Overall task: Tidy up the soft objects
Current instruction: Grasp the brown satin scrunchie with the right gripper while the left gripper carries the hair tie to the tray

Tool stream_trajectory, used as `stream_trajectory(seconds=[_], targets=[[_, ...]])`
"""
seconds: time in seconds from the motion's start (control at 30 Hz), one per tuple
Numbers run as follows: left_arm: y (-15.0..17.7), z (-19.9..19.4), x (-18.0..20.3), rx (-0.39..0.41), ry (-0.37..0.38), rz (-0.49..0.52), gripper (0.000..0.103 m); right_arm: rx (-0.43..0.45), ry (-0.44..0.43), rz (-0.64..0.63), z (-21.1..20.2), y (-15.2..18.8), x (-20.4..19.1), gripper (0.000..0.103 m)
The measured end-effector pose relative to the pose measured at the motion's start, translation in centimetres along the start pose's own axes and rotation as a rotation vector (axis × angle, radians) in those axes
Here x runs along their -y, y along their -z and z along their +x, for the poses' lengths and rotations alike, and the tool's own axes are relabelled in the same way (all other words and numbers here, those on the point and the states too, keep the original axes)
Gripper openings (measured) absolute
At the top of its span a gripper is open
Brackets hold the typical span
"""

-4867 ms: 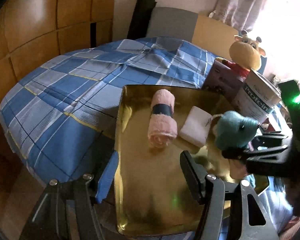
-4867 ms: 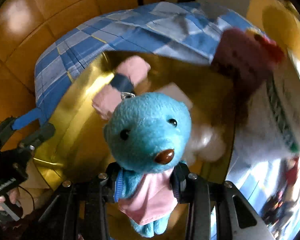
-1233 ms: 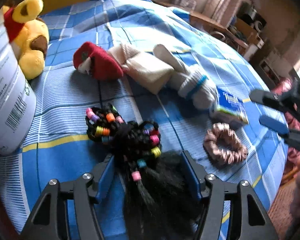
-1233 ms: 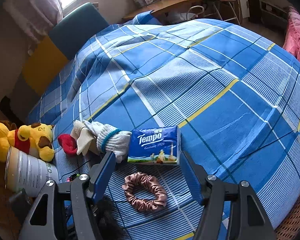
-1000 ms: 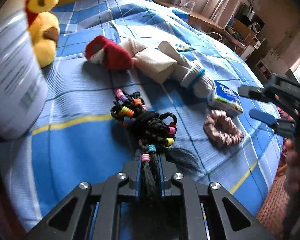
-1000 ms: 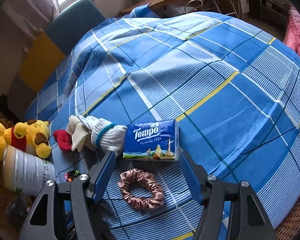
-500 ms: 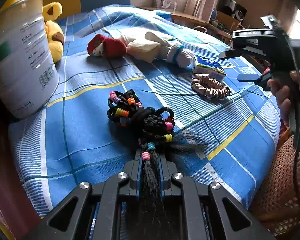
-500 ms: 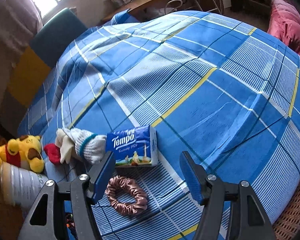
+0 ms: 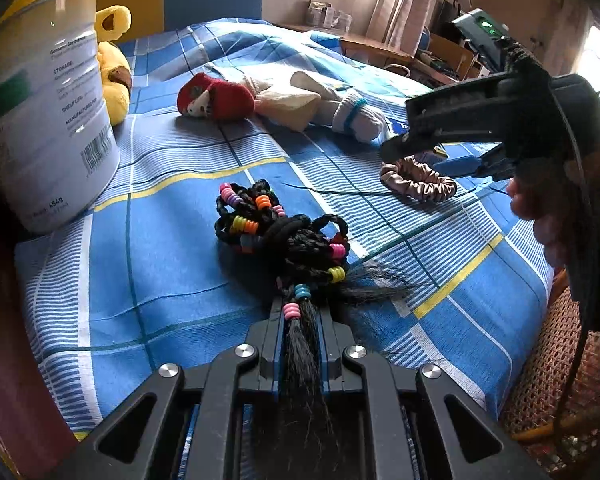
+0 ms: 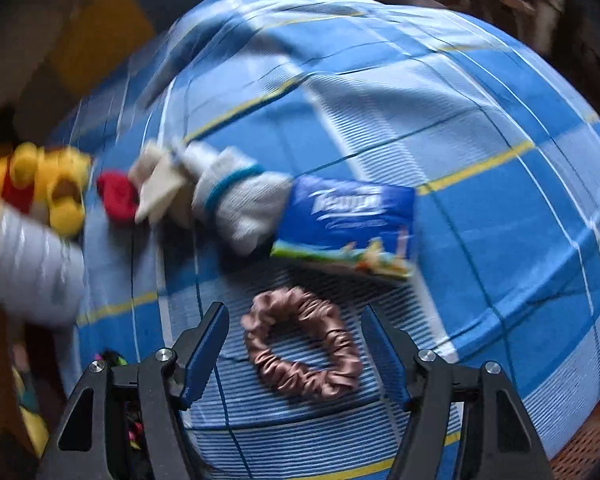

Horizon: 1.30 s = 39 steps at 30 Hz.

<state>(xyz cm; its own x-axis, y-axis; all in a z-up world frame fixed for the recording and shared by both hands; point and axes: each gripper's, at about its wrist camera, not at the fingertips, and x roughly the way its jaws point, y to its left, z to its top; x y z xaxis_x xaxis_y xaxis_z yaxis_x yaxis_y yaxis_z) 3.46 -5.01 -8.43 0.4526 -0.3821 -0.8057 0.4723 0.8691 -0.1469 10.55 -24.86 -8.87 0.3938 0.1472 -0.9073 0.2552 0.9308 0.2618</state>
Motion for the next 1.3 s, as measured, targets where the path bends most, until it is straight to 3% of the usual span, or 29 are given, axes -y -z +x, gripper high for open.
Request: stream_trajectory(seconds=[0.17, 0.23, 0.3, 0.33, 0.6, 0.83, 1.03, 1.3], targets=[[0.1, 0.0, -0.1, 0.006, 0.007, -0.008, 0.013, -0.037, 0.113, -0.188, 1.4, 1.3, -2.7, 0.07], [0.1, 0.0, -0.1, 0.008, 0.005, -0.006, 0.013, -0.025, 0.164, -0.256, 1.5, 1.9, -3.6, 0.064], [0.1, 0.0, -0.1, 0.009, 0.004, -0.007, 0.014, -0.009, 0.163, -0.268, 1.3, 2.0, -3.9, 0.024], [0.1, 0.0, -0.1, 0.009, 0.004, -0.008, 0.014, -0.008, 0.174, -0.264, 1.3, 2.1, -3.9, 0.021], [-0.3, -0.3, -0.7, -0.019, 0.034, -0.051, 0.011, -0.031, 0.085, -0.159, 1.5, 1.1, -2.1, 0.021], [0.1, -1.9, -0.9, -0.033, 0.054, -0.073, 0.011, -0.007, 0.149, -0.256, 1.3, 1.7, -3.2, 0.021], [0.3, -5.9, -1.8, 0.031, 0.092, -0.092, 0.01, 0.003, 0.165, -0.272, 1.5, 2.2, -3.9, 0.021], [0.9, -12.2, -7.1, 0.136, 0.068, -0.235, 0.011, 0.014, 0.181, -0.287, 1.5, 2.3, -4.0, 0.02]])
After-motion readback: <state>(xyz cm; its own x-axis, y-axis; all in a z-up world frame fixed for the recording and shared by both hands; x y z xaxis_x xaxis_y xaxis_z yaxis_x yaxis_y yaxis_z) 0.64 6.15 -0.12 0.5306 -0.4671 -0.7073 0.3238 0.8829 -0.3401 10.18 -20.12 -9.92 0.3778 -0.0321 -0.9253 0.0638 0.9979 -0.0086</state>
